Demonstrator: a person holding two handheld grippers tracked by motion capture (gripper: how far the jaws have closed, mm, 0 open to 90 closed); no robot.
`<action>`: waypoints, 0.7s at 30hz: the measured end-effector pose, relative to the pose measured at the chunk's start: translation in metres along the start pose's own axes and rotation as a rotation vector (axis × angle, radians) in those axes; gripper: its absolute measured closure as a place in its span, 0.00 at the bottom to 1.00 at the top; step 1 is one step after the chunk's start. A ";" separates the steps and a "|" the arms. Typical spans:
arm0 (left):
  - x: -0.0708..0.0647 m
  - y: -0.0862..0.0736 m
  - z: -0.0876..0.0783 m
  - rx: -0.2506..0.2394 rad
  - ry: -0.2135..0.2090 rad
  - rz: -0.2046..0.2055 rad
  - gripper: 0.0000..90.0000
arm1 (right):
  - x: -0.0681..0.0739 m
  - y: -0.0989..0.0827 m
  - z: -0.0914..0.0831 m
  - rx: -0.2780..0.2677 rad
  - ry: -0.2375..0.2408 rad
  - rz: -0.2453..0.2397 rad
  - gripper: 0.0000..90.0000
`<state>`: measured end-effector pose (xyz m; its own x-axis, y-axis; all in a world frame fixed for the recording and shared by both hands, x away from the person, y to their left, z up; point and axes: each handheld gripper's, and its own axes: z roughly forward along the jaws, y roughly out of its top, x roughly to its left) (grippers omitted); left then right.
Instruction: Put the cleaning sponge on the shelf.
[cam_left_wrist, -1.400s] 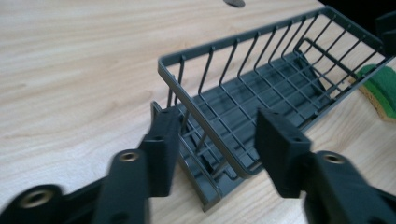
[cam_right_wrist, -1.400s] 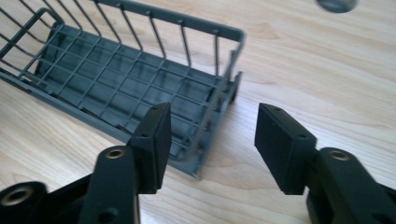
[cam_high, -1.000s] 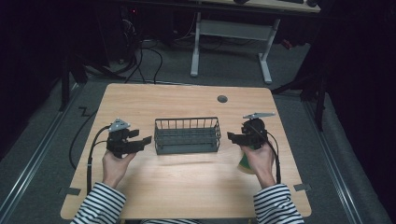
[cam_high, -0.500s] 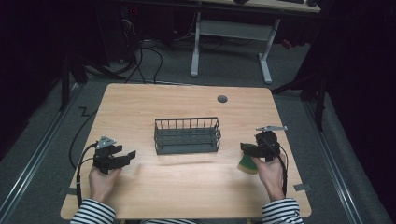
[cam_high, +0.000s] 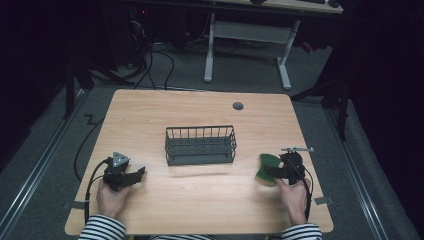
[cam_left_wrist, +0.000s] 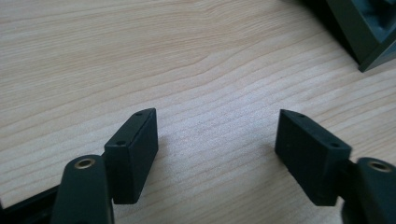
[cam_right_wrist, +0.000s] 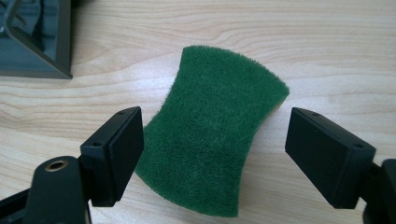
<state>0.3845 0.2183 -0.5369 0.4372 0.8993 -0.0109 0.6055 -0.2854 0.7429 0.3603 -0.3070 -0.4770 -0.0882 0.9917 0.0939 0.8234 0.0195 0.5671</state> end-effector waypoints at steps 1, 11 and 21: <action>0.000 0.000 0.000 0.000 -0.001 0.000 0.33 | 0.001 0.000 0.001 0.004 -0.004 0.002 0.19; 0.000 0.000 0.000 0.003 -0.002 -0.001 0.31 | 0.006 0.010 0.016 0.081 -0.061 0.027 0.14; 0.001 0.000 0.000 0.000 -0.009 -0.012 0.30 | 0.007 0.022 0.031 0.142 -0.084 0.048 0.11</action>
<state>0.3848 0.2197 -0.5369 0.4363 0.8994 -0.0259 0.6103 -0.2747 0.7430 0.3953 -0.2955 -0.4891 -0.0050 0.9989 0.0463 0.8971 -0.0159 0.4415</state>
